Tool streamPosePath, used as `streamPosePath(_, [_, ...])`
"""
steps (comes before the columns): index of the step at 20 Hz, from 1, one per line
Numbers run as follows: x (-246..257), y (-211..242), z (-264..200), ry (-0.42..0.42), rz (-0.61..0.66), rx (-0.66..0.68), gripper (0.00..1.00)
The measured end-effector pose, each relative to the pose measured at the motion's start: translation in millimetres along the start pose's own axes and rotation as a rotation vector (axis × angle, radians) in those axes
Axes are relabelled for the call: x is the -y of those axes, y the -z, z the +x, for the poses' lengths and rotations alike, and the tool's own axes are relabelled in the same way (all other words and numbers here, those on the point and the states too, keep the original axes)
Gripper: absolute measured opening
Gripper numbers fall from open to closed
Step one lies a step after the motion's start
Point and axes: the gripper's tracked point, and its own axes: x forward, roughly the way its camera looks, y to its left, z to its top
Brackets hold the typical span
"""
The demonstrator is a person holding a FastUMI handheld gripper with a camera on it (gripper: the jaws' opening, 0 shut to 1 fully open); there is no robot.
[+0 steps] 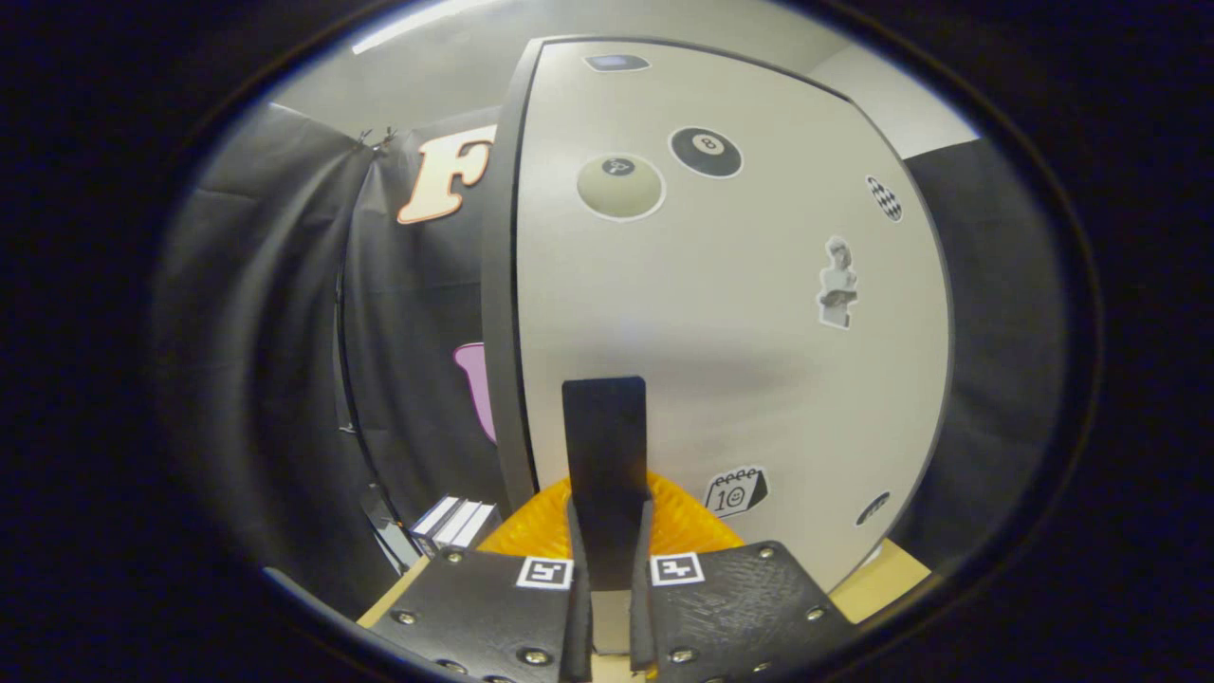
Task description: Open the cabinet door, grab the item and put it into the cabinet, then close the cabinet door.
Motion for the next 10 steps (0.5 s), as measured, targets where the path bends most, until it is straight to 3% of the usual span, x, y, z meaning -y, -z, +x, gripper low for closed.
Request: streamPosePath(10, [11.3, -4.7, -54.6, 0.034, -0.025, -0.008, 0.15])
